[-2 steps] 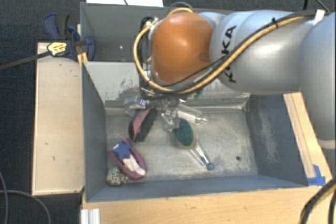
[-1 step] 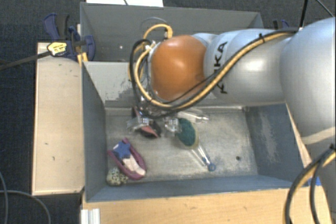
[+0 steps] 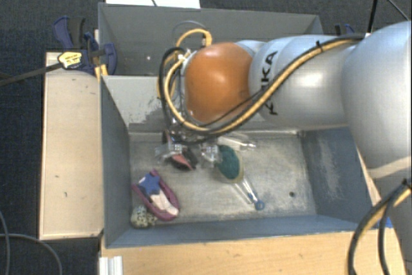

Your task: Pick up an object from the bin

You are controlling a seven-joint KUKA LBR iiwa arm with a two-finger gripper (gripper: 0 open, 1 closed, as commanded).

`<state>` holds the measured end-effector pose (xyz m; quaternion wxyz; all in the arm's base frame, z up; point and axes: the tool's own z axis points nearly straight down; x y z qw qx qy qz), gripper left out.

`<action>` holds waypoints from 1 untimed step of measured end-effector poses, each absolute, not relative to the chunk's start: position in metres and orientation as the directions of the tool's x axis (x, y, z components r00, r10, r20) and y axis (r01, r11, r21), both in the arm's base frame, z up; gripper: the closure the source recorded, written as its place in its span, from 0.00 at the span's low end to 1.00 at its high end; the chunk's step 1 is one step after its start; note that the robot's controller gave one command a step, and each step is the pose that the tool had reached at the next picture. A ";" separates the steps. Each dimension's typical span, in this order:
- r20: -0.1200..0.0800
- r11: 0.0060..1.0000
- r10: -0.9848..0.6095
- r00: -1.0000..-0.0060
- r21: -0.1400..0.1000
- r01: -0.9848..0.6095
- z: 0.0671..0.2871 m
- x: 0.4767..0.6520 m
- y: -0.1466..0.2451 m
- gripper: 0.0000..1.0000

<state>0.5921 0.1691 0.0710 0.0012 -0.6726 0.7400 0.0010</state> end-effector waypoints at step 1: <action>-0.002 0.098 -0.995 -0.098 0.001 -0.995 0.070 0.592 0.169 1.00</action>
Offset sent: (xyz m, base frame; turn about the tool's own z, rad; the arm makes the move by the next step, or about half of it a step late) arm 0.0000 0.0000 0.0000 0.0000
